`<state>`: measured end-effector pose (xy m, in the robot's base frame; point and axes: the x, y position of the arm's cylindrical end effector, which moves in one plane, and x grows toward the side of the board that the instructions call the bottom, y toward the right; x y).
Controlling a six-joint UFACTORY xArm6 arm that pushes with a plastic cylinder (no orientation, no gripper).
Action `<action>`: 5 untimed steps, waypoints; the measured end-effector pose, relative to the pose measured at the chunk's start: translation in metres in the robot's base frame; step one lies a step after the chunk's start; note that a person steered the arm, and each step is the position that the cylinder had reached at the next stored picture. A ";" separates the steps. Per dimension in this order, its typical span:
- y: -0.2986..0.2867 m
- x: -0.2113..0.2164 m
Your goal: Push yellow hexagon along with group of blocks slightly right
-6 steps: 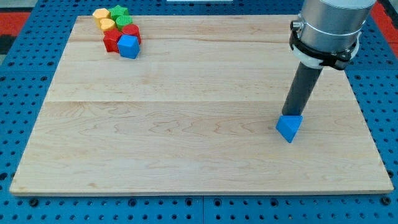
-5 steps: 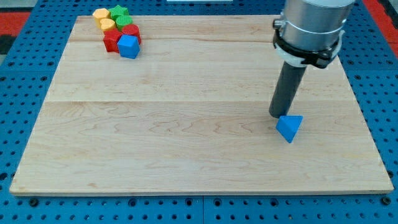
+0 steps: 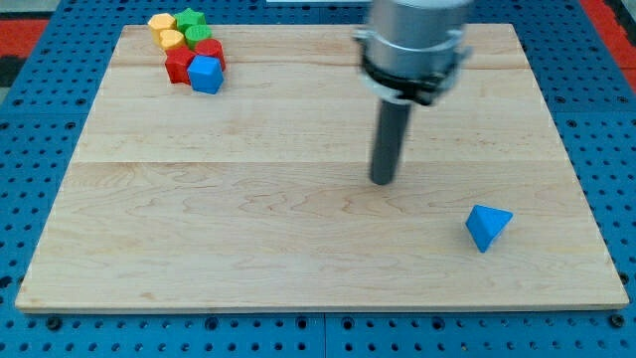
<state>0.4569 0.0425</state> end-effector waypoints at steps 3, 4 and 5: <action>-0.222 -0.064; -0.286 -0.085; -0.342 -0.126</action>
<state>0.3306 -0.2992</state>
